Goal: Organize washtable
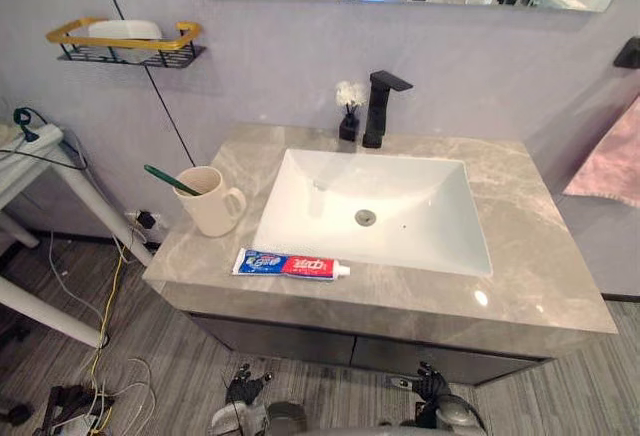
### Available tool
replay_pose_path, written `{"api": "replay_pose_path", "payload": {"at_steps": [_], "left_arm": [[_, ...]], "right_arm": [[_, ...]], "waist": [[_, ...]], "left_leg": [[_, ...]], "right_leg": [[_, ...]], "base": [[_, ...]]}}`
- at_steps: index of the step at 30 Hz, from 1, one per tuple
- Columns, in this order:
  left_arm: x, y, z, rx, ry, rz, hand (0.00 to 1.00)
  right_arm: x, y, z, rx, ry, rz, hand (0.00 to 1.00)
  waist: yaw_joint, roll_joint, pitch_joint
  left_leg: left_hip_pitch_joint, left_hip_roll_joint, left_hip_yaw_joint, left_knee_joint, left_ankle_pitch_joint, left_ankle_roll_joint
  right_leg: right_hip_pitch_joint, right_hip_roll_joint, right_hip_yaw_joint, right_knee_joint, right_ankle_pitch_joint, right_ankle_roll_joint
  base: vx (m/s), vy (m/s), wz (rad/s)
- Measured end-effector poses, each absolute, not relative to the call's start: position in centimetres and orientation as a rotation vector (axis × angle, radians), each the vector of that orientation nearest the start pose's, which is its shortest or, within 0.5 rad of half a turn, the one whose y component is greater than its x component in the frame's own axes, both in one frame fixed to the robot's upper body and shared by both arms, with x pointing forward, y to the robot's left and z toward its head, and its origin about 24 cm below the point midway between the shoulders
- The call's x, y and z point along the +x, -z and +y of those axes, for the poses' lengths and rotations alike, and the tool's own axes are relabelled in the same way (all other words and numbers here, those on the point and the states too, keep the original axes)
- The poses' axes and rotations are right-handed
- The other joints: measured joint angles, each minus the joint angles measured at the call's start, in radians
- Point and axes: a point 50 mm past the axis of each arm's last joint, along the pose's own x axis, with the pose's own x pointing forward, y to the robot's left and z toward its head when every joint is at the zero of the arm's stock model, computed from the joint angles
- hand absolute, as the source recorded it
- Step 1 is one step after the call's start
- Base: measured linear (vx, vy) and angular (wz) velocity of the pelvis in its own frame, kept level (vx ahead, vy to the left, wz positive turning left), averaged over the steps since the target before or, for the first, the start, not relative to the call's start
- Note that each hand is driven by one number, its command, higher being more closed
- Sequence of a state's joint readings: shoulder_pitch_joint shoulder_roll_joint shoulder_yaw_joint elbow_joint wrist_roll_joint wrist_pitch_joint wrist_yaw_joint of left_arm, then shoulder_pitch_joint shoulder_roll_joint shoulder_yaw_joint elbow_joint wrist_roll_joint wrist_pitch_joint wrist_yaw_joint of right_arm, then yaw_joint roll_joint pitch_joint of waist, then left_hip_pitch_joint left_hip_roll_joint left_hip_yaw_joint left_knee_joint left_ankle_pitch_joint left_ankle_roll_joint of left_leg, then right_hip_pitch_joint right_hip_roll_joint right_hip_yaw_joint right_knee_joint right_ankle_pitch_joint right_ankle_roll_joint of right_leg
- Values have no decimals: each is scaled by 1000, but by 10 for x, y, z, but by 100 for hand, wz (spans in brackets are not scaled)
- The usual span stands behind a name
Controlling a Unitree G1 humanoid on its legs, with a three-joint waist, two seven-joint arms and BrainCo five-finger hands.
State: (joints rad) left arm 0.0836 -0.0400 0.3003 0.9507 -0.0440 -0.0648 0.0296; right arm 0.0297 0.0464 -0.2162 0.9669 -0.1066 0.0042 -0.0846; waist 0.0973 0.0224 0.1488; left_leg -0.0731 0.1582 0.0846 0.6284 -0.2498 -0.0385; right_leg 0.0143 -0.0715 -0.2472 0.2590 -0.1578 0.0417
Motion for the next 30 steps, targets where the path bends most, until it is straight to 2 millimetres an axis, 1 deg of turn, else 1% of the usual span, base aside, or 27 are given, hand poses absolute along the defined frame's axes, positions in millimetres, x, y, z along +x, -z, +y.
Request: {"api": "replay_pose_path", "payload": {"at_steps": [1,2,3,4,5,6,7,8,10,12,15,16,18,22,23,30], "left_arm": [[111,153,182,-200,-347,962,0],[110,154,182,-213,-360,965,0],[109,154,179,-221,-362,970,0],[109,155,178,-219,-364,972,0],[110,154,185,-199,-368,968,0],[109,154,186,-196,-372,972,0],[110,154,186,-194,-371,971,0],[109,154,186,-190,-368,977,0],[104,157,182,-186,-351,1001,0],[103,158,181,-188,-348,1006,0],[100,158,180,-189,-350,1014,0],[99,159,181,-187,-353,1018,0],[98,159,182,-189,-356,1019,0],[97,159,182,-194,-362,1020,0],[93,160,183,-228,-391,1023,0],[93,160,183,-229,-390,1023,0]], "right_arm": [[128,152,-167,9,215,1009,0],[129,152,-168,6,218,1007,0],[128,152,-168,5,218,1008,0],[129,151,-170,4,222,1005,0],[128,152,-170,18,237,1008,0],[124,153,-171,27,247,1019,0],[122,154,-171,32,253,1023,0],[121,154,-172,34,258,1025,0],[116,155,-176,60,295,1036,0],[113,156,-179,78,330,1040,0],[110,156,-185,81,358,1046,0],[108,156,-187,84,370,1049,0],[104,157,-190,85,384,1055,0],[103,157,-191,82,387,1056,0],[87,159,-199,76,423,1088,0],[86,159,-200,88,436,1087,0]], "waist": [[-4,0,0],[-4,0,-1],[-2,9,-8],[-7,17,-13],[-6,-12,-7],[-2,-23,-13],[-2,-22,-13],[-5,-29,-19],[-7,-19,-40],[-10,-13,-48],[-17,-12,-49],[-26,-14,-49],[-26,-17,-50],[-26,-18,-50],[-29,-11,-52],[-29,-10,-51]], "left_leg": [[3,0,-11,-24,-3,-4],[24,-2,-29,-92,-8,-15],[69,-9,-30,-187,-43,-25],[85,-11,-31,-235,-65,-20],[88,-34,-23,-258,-49,-12],[97,-55,-25,-281,-40,-6],[108,-64,-25,-297,-34,-3],[141,-85,-26,-333,-21,3],[181,-110,-28,-371,-10,12],[184,-119,-29,-372,-10,12],[194,-125,-35,-372,-7,12],[198,-129,-46,-375,0,11],[210,-137,-57,-389,17,10],[224,-136,-60,-418,34,11],[228,-122,-86,-480,67,6],[225,-122,-86,-481,67,6]], "right_leg": [[-3,0,4,2,-1,2],[-7,2,16,5,-2,7],[-19,4,31,20,-4,15],[-29,4,31,28,-5,18],[-41,-18,34,41,0,19],[-37,-35,32,32,7,32],[-32,-40,32,32,6,35],[-11,-54,31,24,2,43],[19,-73,28,2,1,55],[27,-76,26,-14,5,62],[52,-79,16,-34,9,68],[66,-82,4,-44,11,71],[80,-88,-1,-52,12,73],[88,-87,-7,-56,16,75],[88,-61,-24,-120,76,63],[86,-61,-25,-123,76,63]], "base": [[-14,94,-36],[0,123,-34],[30,141,-26],[62,171,-10],[75,161,11],[73,158,10],[102,114,13],[123,109,10],[159,145,7],[96,87,-4],[46,28,7],[17,-8,20],[9,-12,21],[-39,-19,7],[0,0,0],[0,0,0]]}}
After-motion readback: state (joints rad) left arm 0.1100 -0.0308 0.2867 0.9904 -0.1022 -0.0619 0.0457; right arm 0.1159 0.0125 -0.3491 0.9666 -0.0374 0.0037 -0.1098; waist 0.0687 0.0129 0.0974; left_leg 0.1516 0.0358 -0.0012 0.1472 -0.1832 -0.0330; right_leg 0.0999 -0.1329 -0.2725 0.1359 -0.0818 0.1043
